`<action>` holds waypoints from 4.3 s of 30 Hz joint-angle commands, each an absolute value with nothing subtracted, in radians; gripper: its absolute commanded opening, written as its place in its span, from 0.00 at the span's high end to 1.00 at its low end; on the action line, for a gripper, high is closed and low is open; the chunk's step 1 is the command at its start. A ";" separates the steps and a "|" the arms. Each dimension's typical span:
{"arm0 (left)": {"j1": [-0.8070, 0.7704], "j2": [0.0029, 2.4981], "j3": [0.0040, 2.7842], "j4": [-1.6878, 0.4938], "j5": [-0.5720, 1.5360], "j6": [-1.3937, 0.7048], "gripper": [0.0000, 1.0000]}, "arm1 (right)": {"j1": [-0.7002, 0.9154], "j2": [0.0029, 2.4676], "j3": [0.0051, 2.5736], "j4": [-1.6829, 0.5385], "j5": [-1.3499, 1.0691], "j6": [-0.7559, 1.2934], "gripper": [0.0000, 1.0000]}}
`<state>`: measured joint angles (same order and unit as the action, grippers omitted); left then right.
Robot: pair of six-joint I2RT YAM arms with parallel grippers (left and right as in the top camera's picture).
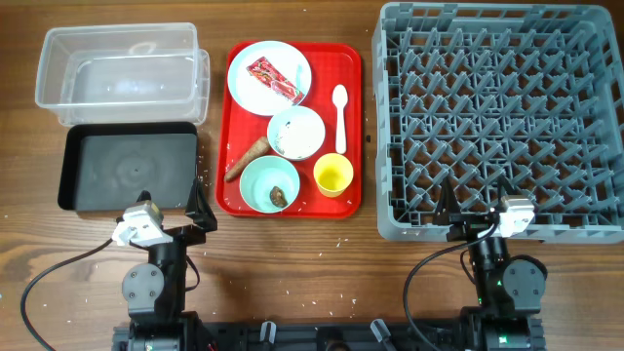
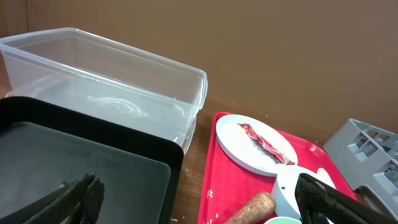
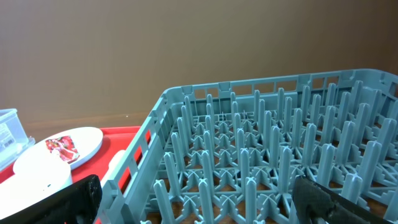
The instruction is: Sort waste into correct bins and load items into the dishwasher rack
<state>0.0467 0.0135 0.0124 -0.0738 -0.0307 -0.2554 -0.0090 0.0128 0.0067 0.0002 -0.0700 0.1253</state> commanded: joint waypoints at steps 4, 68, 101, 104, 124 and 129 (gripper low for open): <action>0.042 0.009 0.006 -0.071 -0.026 -0.239 0.00 | -0.005 0.014 0.005 0.002 -0.061 0.107 0.00; 0.041 0.731 0.733 -0.113 0.293 -0.161 0.00 | -0.005 0.355 0.462 -0.050 -0.213 0.067 0.00; -0.192 2.358 1.964 -0.720 0.173 0.421 0.00 | -0.005 1.292 1.152 -0.828 -0.350 0.052 0.00; -0.208 2.408 1.964 -0.707 0.173 0.421 0.00 | -0.005 1.293 1.151 -0.831 -0.350 0.053 0.00; -0.192 2.143 2.032 -0.781 0.110 0.061 0.96 | -0.005 1.293 1.151 -0.831 -0.350 0.055 0.00; -0.110 2.022 2.032 -0.834 0.109 0.031 0.96 | -0.005 1.293 1.151 -0.825 -0.350 0.055 0.00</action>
